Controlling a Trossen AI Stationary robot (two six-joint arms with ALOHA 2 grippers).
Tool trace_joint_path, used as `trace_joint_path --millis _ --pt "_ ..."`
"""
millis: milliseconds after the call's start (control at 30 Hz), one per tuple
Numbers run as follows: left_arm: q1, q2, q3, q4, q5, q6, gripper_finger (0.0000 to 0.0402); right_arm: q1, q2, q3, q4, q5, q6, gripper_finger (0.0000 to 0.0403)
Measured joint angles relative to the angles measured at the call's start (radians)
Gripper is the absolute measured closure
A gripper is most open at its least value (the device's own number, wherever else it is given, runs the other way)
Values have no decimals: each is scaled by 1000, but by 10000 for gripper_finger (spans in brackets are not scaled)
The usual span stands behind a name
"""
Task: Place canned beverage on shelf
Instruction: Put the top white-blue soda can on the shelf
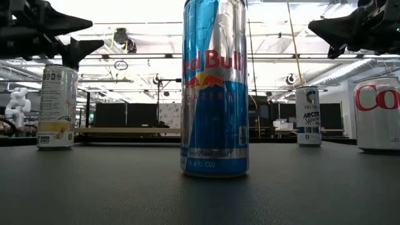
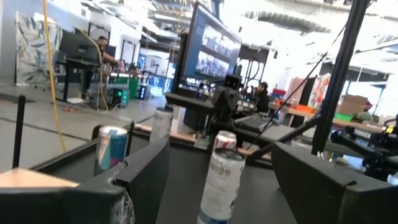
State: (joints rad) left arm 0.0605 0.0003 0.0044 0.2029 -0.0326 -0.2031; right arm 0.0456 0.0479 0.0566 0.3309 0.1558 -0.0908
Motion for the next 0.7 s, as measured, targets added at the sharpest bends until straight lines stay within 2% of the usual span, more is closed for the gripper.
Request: trace_joint_path --millis 167,300,433,700 --pt "0 0 0 -47 0 -1 118 0 0 0 1 17 1 401" --pt "0 0 0 -58 -1 -1 118 0 0 0 1 72 64 381" --pt "0 0 0 -56 -1 -1 118 0 0 0 0 79 125 339" --pt "0 0 0 -56 -2 24 118 0 0 0 -3 79 144 226"
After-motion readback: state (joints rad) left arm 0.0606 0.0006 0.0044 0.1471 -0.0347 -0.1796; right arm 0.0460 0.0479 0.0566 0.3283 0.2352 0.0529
